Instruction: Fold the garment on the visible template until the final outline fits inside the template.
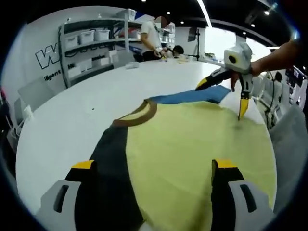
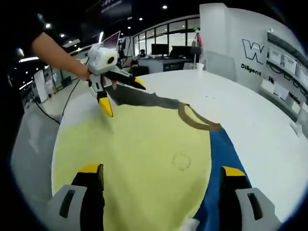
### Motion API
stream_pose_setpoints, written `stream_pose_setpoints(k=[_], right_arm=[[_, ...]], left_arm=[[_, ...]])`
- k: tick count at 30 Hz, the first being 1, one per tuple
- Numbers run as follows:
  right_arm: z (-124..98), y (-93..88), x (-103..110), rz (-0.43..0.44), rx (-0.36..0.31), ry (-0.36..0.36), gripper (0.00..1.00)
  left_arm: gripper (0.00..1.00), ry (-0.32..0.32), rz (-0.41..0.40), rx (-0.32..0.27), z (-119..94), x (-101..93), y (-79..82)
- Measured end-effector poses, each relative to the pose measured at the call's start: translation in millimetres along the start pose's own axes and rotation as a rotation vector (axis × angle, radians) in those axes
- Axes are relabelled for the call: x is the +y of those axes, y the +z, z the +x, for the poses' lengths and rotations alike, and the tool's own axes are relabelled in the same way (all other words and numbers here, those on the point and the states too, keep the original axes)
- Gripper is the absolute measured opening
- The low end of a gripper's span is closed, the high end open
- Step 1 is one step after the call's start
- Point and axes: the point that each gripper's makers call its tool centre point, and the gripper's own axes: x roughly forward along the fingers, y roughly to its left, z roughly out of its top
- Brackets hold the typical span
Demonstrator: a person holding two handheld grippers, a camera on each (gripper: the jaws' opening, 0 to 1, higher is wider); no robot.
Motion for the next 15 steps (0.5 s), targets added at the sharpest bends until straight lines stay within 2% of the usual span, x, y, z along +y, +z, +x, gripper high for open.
stream_pose_setpoints(k=[6, 11, 15], right_arm=[[9.6, 2.1, -8.7, -0.006, 0.005, 0.01, 0.99], [18.7, 1.1, -16.7, -0.008, 0.018, 0.02, 0.99], [26.8, 5.3, -21.9, -0.018, 0.018, 0.032, 0.99]], left_arm=[[0.97, -0.012, 0.011, 0.009, 8.7, 2.7, 2.0], [0.96, -0.018, 0.008, 0.043, 22.4, 10.4, 1.9], [0.96, -0.025, 0.001, 0.049, 31.0, 13.7, 8.8]])
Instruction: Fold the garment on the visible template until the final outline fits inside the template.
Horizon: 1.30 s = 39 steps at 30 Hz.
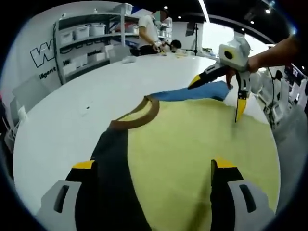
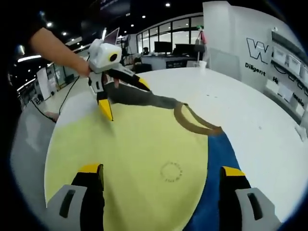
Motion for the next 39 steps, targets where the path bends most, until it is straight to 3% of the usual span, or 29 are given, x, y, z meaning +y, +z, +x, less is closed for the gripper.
stream_pose_setpoints(k=[10, 18, 23, 26, 39], right_arm=[[23.2, 8.9, -12.6, 0.016, -0.005, 0.023, 0.99], [38.2, 1.0, -19.3, 0.028, 0.035, 0.033, 0.99], [43.3, -2.7, -26.7, 0.06, 0.052, 0.028, 0.99], [45.2, 1.4, -28.8, 0.057, 0.029, 0.03, 0.99], [53.6, 8.7, -48.6, 0.037, 0.053, 0.015, 0.93]], left_arm=[[0.94, -0.027, -0.011, 0.005, 19.0, -0.2, 9.1], [0.93, -0.059, -0.045, 0.049, 34.9, -3.1, -1.3], [0.92, -0.051, -0.084, 0.058, 39.1, -1.0, -2.7], [0.93, -0.044, -0.088, 0.04, 40.1, 0.5, 1.0], [0.91, 0.008, -0.149, 0.033, 51.7, 24.6, 9.6]])
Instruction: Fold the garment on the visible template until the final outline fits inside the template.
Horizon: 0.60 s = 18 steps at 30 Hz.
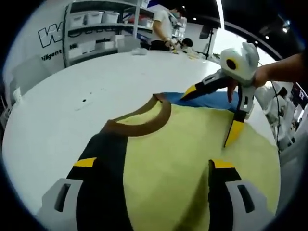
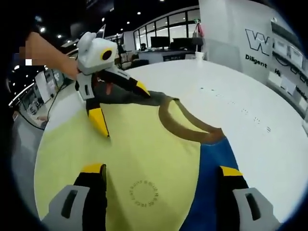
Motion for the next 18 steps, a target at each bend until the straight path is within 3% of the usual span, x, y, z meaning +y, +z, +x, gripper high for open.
stream_pose_setpoints(k=[9, 13, 18], right_arm=[[5.3, -0.1, -16.5, -0.07, 0.036, -0.009, 0.89], [6.5, -0.7, -20.7, -0.038, 0.052, -0.025, 0.99], [-8.3, -5.6, -17.2, -0.041, 0.035, -0.04, 0.99]], left_arm=[[0.97, 0.048, 0.036, 0.023, 6.9, 11.2, 0.0], [0.99, 0.062, -0.01, 0.026, 5.8, 16.6, 3.3], [0.99, 0.077, 0.007, 0.039, -6.5, 20.3, -1.5]])
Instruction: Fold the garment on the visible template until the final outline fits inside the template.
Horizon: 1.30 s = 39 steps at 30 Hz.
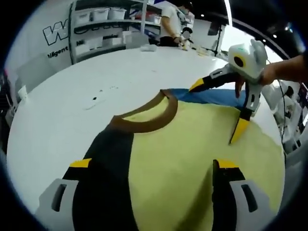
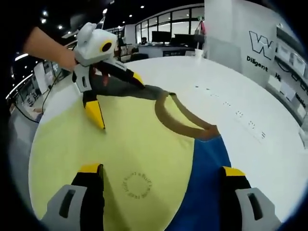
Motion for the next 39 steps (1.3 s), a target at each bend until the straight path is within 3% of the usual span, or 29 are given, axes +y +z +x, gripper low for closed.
stream_pose_setpoints(k=[9, 18, 26, 31, 39], right_arm=[[-38.9, -26.6, -7.1, 0.07, -0.04, -0.062, 0.99], [-64.5, -38.2, -14.9, 0.115, -0.057, -0.127, 0.99], [-93.5, -56.8, -38.4, 0.155, -0.062, -0.242, 0.94], [-111.6, -85.8, -46.8, 0.202, -0.024, -0.282, 0.94], [-123.7, -102.7, -49.9, 0.245, -0.017, -0.314, 0.95]], left_arm=[[0.99, 0.045, 0.02, -0.032, -35.6, 20.9, -13.9], [0.99, 0.115, 0.005, -0.03, -54.4, 54.7, -23.2], [0.98, 0.209, 0.011, 0.008, -80.3, 85.5, -52.9], [0.97, 0.255, -0.032, 0.022, -96.4, 96.6, -76.1], [0.97, 0.288, -0.056, 0.022, -103.5, 106.1, -85.9]])
